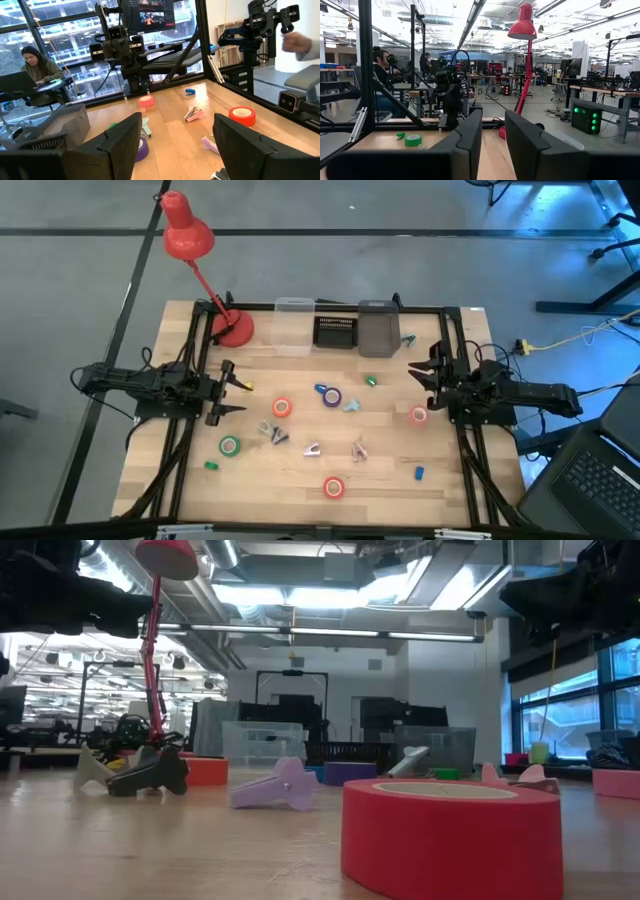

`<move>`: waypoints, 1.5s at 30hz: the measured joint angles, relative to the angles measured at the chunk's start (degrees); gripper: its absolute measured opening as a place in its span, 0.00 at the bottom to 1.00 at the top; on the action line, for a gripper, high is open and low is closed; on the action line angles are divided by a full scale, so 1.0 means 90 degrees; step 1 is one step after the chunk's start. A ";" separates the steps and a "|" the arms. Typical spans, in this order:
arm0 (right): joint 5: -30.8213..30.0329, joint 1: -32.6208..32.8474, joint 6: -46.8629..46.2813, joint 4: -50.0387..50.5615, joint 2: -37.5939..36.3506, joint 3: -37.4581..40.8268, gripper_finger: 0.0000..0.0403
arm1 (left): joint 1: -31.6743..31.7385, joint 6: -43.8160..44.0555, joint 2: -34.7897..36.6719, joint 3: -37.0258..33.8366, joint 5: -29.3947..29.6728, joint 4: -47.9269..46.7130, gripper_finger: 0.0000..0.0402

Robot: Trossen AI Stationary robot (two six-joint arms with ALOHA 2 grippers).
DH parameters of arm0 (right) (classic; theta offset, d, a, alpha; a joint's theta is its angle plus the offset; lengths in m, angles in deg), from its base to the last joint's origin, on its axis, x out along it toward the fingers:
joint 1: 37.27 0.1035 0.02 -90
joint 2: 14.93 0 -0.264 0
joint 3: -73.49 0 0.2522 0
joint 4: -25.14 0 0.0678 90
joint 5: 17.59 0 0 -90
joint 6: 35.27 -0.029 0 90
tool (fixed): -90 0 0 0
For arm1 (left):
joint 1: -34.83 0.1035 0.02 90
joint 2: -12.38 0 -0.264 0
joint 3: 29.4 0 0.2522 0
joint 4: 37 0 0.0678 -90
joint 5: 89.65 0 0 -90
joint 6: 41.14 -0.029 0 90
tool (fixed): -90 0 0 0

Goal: Pick and place Stapler, Stapler remover, tape

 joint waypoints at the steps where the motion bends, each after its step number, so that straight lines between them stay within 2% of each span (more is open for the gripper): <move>1: -0.0002 0.0000 -0.0002 0.0002 0.0002 0.0000 0.22 | -0.0002 0.0002 0.0000 0.0000 -0.0002 -0.0002 0.59; 7: -0.0001 0.0000 0.0000 -0.0067 0.0001 0.0000 0.22 | -0.0002 0.0002 0.0000 0.0000 -0.0001 0.0000 0.59; 11: -0.0020 0.0000 -0.0014 -0.0763 0.0015 0.0000 0.22 | 0.0000 0.0002 0.0000 0.0000 -0.0002 0.0000 0.59; 13: 0.0025 0.0000 -0.0329 -0.1192 0.0036 -0.0024 0.22 | -0.0001 0.0002 0.0000 0.0001 -0.0002 -0.0001 0.59; 14: 0.0030 0.0000 -0.0527 -0.1018 0.0059 -0.0095 0.22 | -0.0002 0.0002 0.0000 0.0000 -0.0002 -0.0002 0.59; 16: -0.0220 0.0005 -0.0786 0.0015 0.0263 -0.0388 0.22 | 0.0000 0.0002 0.0000 0.0001 -0.0002 -0.0002 0.59; 20: -0.1570 0.0000 -0.1238 0.2525 0.1101 -0.1126 0.22 | 0.0000 0.0000 0.0000 0.0000 0.0000 -0.0002 0.59; 28: -0.3387 -0.0057 -0.1089 0.5061 0.3090 -0.3559 0.22 | 0.0000 0.0002 0.0000 0.0000 0.0003 -0.0002 0.59; 31: -0.4131 -0.0482 -0.1686 0.6488 0.3815 -0.4569 0.22 | 0.0000 -0.0161 0.0000 0.0000 0.0007 0.0038 0.59; 34: -0.3969 -0.1256 -0.2599 0.7878 0.4376 -0.5401 0.22 | -0.0001 -0.0519 0.0000 0.0001 0.0007 0.0050 0.59; 37: -0.3298 -0.2135 -0.2856 0.8588 0.4805 -0.5685 0.22 | -0.0002 -0.0934 0.0000 0.0002 0.0116 0.0055 0.59; 41: -0.2053 -0.3416 -0.2176 0.8516 0.5255 -0.5526 0.22 | -0.0002 -0.0955 0.0000 0.0000 0.0157 0.0129 0.59; 45: -0.1512 -0.4700 -0.1443 0.7847 0.5708 -0.5213 0.22 | -0.0002 -0.0838 0.0000 0.0000 0.0416 0.0205 0.59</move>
